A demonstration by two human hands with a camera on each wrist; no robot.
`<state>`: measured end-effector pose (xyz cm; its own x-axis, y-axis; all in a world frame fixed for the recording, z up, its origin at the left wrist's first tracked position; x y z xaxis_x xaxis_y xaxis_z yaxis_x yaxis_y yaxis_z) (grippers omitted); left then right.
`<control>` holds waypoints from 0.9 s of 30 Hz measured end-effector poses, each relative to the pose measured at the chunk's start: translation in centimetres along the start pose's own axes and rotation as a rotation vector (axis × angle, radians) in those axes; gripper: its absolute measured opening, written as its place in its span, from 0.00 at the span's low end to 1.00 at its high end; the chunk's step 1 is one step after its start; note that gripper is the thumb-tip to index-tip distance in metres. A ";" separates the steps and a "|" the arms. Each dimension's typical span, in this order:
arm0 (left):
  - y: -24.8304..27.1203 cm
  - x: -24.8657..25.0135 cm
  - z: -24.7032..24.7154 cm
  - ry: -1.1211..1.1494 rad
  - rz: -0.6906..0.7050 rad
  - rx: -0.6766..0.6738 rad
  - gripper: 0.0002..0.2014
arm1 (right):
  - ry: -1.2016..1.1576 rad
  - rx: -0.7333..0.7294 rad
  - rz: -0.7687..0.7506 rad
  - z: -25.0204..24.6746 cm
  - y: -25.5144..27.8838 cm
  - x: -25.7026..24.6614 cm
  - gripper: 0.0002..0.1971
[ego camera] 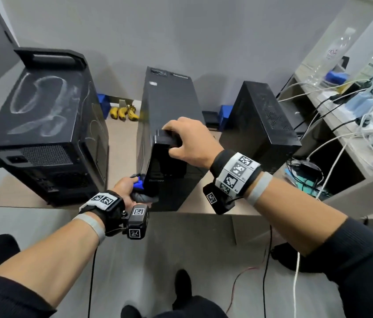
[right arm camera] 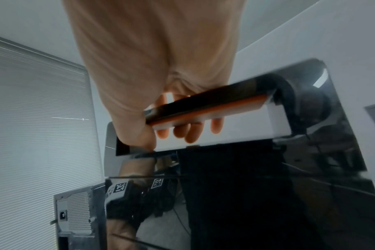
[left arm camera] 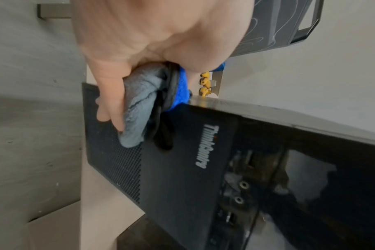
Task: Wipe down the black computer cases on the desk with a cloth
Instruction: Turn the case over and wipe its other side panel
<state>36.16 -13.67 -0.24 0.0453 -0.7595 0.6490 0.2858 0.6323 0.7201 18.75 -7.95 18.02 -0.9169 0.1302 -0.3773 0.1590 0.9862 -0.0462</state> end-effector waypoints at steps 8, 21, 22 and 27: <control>2.0 3.6 -0.5 -0.023 0.042 -0.025 0.15 | 0.051 -0.061 -0.101 1.7 -0.6 -2.6 0.23; 13.8 16.9 6.2 0.050 0.818 -0.172 0.11 | -0.446 0.133 -0.192 -2.5 0.9 -1.6 0.54; 14.7 16.8 7.4 0.015 0.804 -0.255 0.13 | -0.471 0.171 -0.247 -2.8 0.7 -2.1 0.57; 16.1 14.4 11.3 -0.242 0.655 -0.522 0.18 | -0.593 0.349 -0.222 -3.7 0.1 -1.0 0.37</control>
<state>30.58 -12.68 23.49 0.1661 -0.1762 0.9702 0.6781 0.7348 0.0174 18.28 -7.61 21.81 -0.6038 -0.2447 -0.7587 0.1908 0.8797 -0.4356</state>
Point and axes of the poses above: each hand's wrist, its own y-axis away from the middle knuckle, its own z-axis out of the palm, x = y × z, the point moved 2 cm from there along -y, towards the middle knuckle, and after that the axes turned 11 degrees about z, right-handed, at the moved point
